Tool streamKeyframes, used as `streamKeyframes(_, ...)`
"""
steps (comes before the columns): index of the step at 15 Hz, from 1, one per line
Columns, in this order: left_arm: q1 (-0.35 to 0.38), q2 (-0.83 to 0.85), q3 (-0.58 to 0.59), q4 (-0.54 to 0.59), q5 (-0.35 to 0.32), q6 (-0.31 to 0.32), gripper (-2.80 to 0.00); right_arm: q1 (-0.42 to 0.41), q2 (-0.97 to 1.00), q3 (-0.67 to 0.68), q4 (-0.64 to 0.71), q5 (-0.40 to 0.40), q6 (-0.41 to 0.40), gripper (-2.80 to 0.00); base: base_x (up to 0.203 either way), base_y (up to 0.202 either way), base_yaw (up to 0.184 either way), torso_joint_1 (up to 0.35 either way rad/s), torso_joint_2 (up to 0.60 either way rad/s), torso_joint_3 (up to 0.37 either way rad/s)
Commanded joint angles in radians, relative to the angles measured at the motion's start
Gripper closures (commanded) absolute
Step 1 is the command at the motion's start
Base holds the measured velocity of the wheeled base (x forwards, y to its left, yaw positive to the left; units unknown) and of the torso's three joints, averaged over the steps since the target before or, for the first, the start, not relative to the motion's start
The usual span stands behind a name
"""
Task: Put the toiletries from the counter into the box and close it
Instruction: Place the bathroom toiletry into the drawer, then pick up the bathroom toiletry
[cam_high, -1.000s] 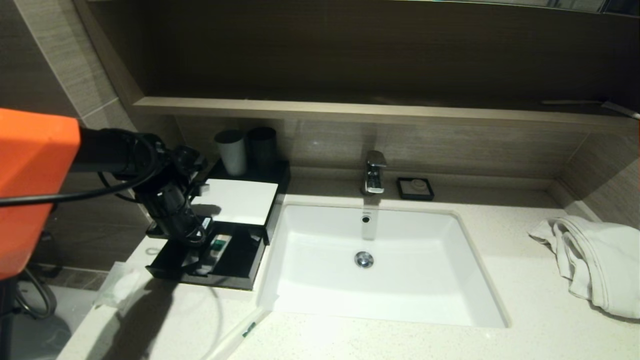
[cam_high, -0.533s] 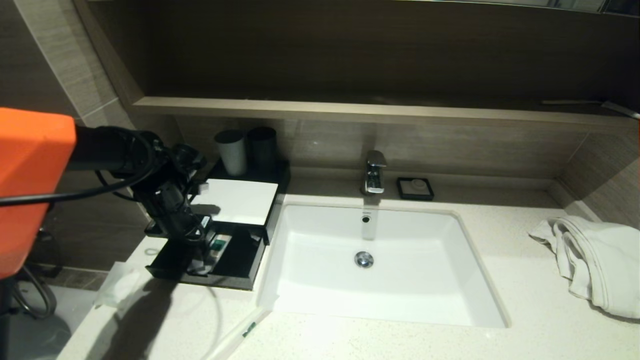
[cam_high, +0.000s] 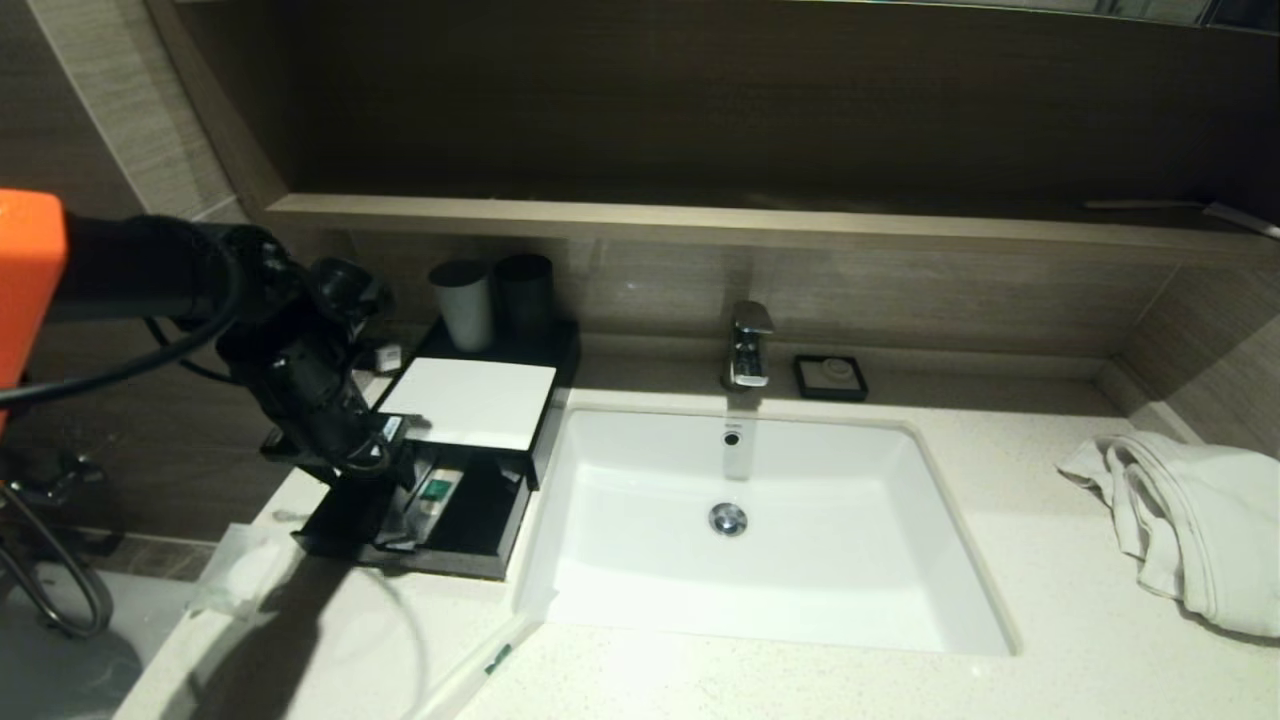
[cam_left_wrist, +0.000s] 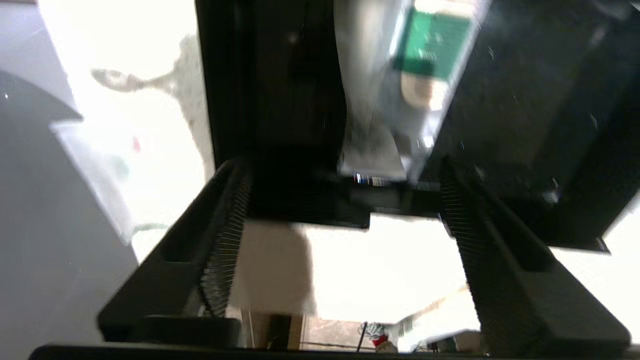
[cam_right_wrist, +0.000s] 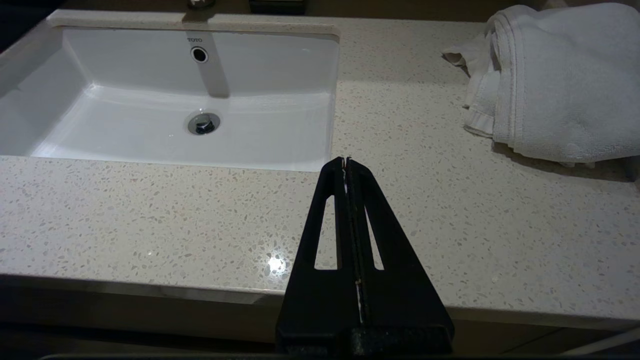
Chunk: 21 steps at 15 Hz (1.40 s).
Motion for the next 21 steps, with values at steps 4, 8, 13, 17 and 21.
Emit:
streamKeyframes(4,0.0,-0.148,0.04,0.041,-0.001,-0.011,-2.8,0.0,0.0,0.0,0.0,0.0,0.0,0.0,0.0,0.0,0.0,0.0,0.0,0.0)
streamKeyframes(8,0.001,-0.284,0.134,0.031,-0.001,-0.042,-0.76,-0.001,0.0,0.0,0.0,0.0,0.0,0.0,0.0,0.0,0.0,0.0,0.0,0.0)
streamKeyframes(13,0.062,-0.375,0.252,0.03,0.007,-0.047,0.0,0.0,0.0,0.0,0.0,0.0,0.0,0.0,0.0,0.0,0.0,0.0,0.0,0.0)
streamKeyframes(17,0.138,-0.38,0.308,0.028,0.0,-0.046,0.0,0.0,0.0,0.0,0.0,0.0,0.0,0.0,0.0,0.0,0.0,0.0,0.0,0.0)
streamKeyframes(21,0.207,-0.392,0.41,-0.059,-0.002,-0.045,0.0,0.0,0.0,0.0,0.0,0.0,0.0,0.0,0.0,0.0,0.0,0.0,0.0,0.0)
